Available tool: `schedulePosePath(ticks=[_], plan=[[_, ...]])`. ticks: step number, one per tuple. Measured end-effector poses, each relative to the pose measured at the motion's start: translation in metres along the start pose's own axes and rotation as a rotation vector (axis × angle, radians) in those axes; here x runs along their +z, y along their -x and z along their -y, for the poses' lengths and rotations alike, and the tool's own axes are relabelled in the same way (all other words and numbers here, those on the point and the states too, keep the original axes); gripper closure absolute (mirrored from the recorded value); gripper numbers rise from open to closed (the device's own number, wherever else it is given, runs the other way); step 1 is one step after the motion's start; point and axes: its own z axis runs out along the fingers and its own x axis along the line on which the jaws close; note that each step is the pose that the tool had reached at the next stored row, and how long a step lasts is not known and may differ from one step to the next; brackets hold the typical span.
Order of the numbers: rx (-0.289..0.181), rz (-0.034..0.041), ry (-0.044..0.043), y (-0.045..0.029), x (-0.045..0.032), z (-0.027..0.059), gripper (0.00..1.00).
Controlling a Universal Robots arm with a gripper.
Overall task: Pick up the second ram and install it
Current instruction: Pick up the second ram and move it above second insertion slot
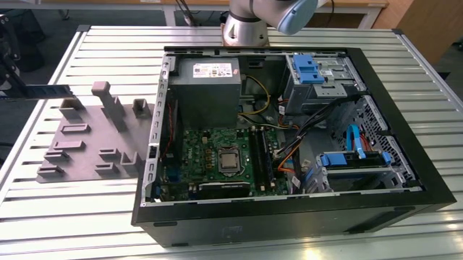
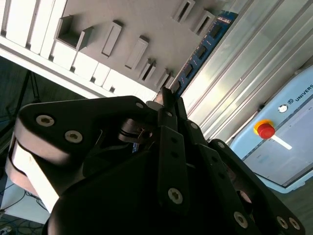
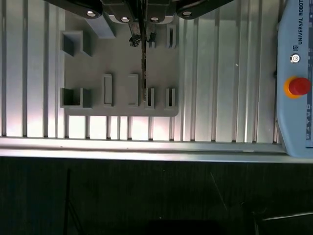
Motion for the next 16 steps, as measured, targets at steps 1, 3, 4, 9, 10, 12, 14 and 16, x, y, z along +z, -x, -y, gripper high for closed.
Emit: schedulePosePath(ticks=[1,3,4,9,10,12,14,16], plan=[[0.000,0.0001,-0.0001,0.0000,-0.0013,0.0000,0.86],[0.000,0.0000,-0.0001,0.0000,-0.0042,-0.0001,0.86],[0.000,0.0000,0.0000,0.0000,-0.0060,-0.0001,0.86],[0.000,0.0000,0.0000,0.0000,-0.0153,-0.0004,0.86],[0.000,0.0001,-0.0001,-0.0001,-0.0163,-0.0004,0.86],[0.000,0.0001,-0.0002,-0.0001,-0.0174,-0.0005,0.86],[0.000,0.0000,0.0000,0.0000,-0.0176,-0.0004,0.86],[0.000,0.0001,-0.0001,0.0000,-0.0177,-0.0004,0.86]])
